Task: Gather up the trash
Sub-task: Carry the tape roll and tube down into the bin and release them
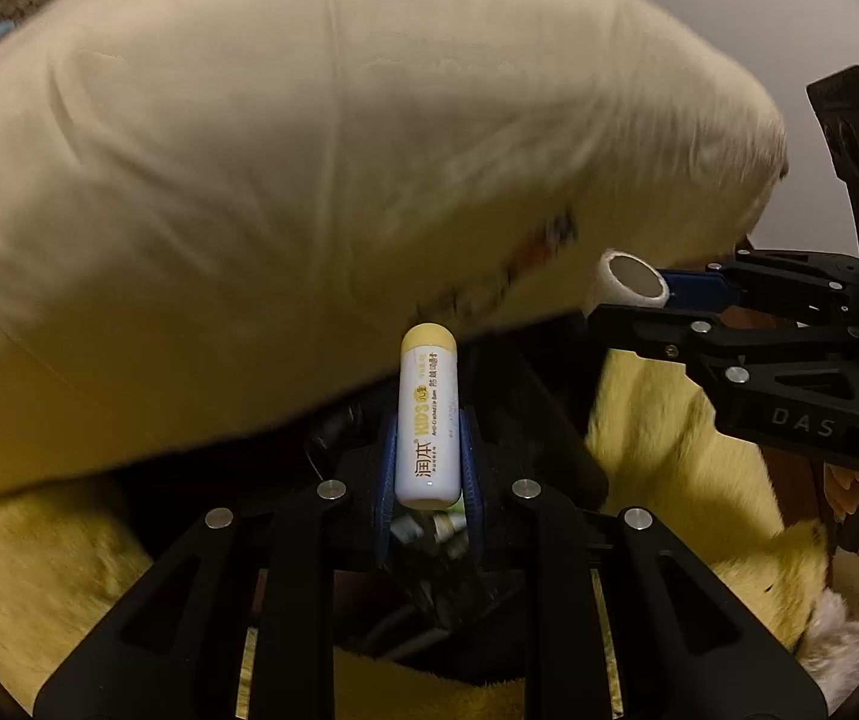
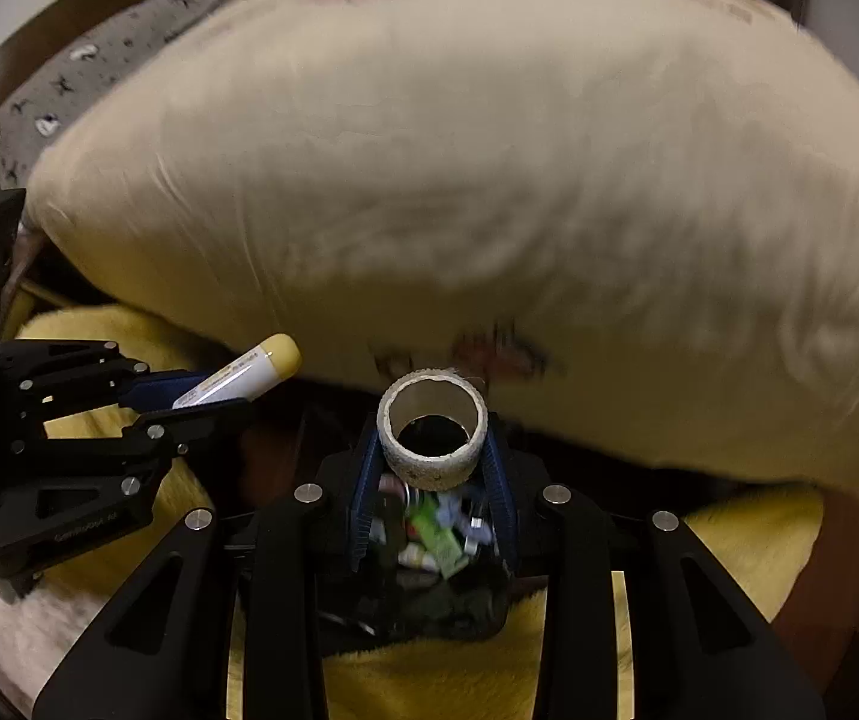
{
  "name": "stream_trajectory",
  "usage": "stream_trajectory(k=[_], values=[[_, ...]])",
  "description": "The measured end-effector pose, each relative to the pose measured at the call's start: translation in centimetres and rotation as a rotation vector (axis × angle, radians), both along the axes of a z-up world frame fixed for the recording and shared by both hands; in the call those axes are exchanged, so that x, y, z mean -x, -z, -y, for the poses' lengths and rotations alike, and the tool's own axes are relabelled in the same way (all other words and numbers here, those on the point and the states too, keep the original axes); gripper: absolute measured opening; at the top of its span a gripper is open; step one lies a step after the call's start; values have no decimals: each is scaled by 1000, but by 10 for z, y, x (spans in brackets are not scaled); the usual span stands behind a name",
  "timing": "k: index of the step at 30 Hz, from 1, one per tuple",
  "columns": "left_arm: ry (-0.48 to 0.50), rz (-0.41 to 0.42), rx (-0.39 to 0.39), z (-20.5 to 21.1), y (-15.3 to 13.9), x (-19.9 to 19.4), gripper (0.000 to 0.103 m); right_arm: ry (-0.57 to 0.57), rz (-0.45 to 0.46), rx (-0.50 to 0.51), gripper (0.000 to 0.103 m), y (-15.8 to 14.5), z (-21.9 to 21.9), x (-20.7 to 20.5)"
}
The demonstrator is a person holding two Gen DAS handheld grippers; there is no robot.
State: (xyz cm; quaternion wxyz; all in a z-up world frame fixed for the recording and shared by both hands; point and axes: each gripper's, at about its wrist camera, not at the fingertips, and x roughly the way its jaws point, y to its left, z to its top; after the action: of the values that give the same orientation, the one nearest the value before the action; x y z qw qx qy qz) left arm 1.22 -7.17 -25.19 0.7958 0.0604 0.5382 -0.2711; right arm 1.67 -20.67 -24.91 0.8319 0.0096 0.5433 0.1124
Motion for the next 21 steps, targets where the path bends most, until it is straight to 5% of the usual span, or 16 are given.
stream_trajectory(k=[7,10,12,16,21], values=[[23,-140,-32,9,40,-2,18,30,-126,-11,35,39,2,-3],[15,-141,-40,11,41,-4,35,60,-127,-20,37,36,7,-4],[-1,-122,-41,8,37,-6,40,76,-115,-21,52,31,12,-7],[-38,-82,-36,1,22,-10,50,114,-56,-31,61,8,26,-6],[-91,39,0,-16,-31,-8,77,155,113,-55,95,-49,36,0]])
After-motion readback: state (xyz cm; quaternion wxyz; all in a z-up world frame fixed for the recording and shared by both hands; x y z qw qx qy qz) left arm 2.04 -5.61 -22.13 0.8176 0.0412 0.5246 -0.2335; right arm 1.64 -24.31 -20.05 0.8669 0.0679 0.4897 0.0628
